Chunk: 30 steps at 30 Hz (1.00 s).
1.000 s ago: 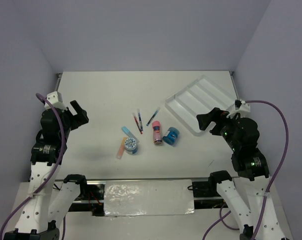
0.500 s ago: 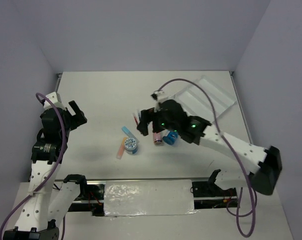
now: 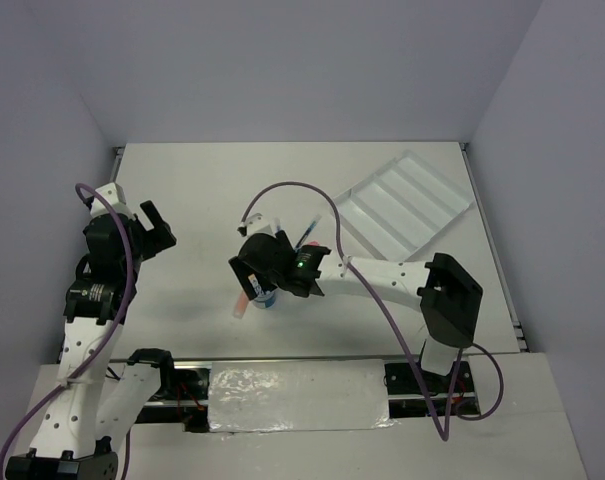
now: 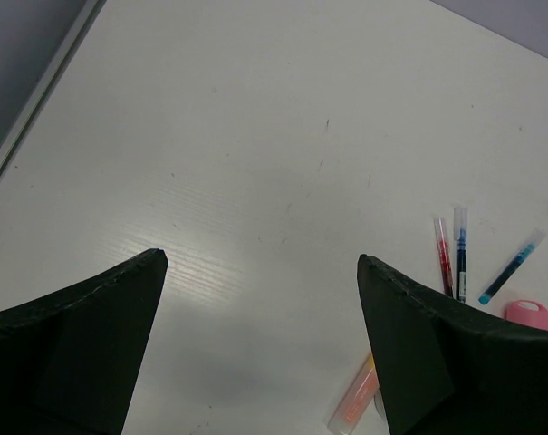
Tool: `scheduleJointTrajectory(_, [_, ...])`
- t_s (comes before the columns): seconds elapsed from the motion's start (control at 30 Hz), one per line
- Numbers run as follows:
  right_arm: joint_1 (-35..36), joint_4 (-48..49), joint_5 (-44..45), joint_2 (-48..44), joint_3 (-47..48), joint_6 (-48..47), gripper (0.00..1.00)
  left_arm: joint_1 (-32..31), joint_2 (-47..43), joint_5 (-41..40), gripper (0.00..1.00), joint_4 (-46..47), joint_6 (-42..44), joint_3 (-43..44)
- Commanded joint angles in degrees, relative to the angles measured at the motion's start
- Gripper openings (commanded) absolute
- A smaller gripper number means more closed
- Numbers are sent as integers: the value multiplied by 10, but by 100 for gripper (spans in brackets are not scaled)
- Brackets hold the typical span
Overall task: Sort the stationery into containers
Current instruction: Pick up the stationery from the center of the board.
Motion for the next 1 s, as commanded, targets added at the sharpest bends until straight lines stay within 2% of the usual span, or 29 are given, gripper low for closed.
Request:
scheduleJointTrajectory(0.0, [-1, 8, 31, 13, 25, -10, 100, -2, -5, 9, 99, 15, 3, 9])
scheduleJointTrajectory(0.2, [1, 18, -28, 48, 37, -16, 100, -2, -1, 10, 99, 15, 4, 10])
scheduleJointTrajectory(0.37, [1, 28, -32, 62, 32, -9, 99, -2, -2, 13, 99, 16, 4, 9])
scheduleJointTrajectory(0.73, [1, 38, -50, 90, 24, -9, 85, -2, -1, 17, 99, 17, 4, 10])
scheduleJointTrajectory(0.83, [1, 36, -54, 85, 25, -14, 64, -2, 0, 17, 99, 16, 5, 9])
scheduleJointTrajectory(0.87, [1, 36, -57, 83, 25, -16, 48, -2, -1, 17, 99, 16, 5, 9])
scheduleJointTrajectory(0.97, [2, 49, -66, 48, 9, -16, 14, -2, -1, 17, 99, 17, 5, 9])
